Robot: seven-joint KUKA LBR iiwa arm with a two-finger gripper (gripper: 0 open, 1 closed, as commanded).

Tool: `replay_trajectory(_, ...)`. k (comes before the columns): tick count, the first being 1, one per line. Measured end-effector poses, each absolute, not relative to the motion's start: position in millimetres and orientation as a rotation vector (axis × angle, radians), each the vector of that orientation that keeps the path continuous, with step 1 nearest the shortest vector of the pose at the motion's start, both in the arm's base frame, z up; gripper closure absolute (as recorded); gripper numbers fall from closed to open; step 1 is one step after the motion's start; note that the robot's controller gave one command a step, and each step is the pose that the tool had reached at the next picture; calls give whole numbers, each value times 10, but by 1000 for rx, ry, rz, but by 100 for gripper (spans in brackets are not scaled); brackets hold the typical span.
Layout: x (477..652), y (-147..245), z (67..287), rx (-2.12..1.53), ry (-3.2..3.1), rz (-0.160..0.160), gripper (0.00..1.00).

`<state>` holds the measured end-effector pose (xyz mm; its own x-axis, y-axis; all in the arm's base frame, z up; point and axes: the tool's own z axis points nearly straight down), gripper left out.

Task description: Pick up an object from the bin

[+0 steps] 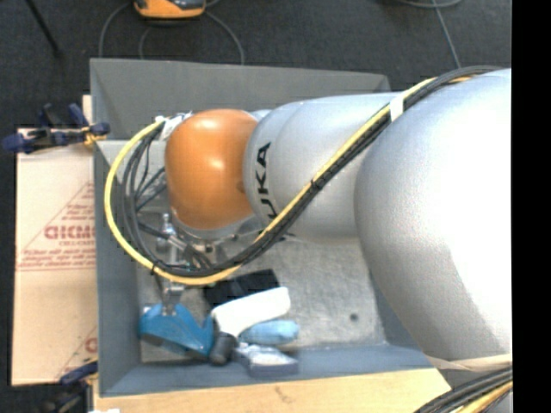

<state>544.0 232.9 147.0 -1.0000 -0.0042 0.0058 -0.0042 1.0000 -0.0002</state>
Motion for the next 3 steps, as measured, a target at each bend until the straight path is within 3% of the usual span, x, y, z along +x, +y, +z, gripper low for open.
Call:
replay_trajectory(1, 5463, 2320, 1518, 0, -3144, -3, 0)
replay_trajectory(2, 5696, 1693, 949, -63, -3156, -8, 0)
replay_trajectory(3, 5648, 1432, 730, -42, -3164, -13, 0)
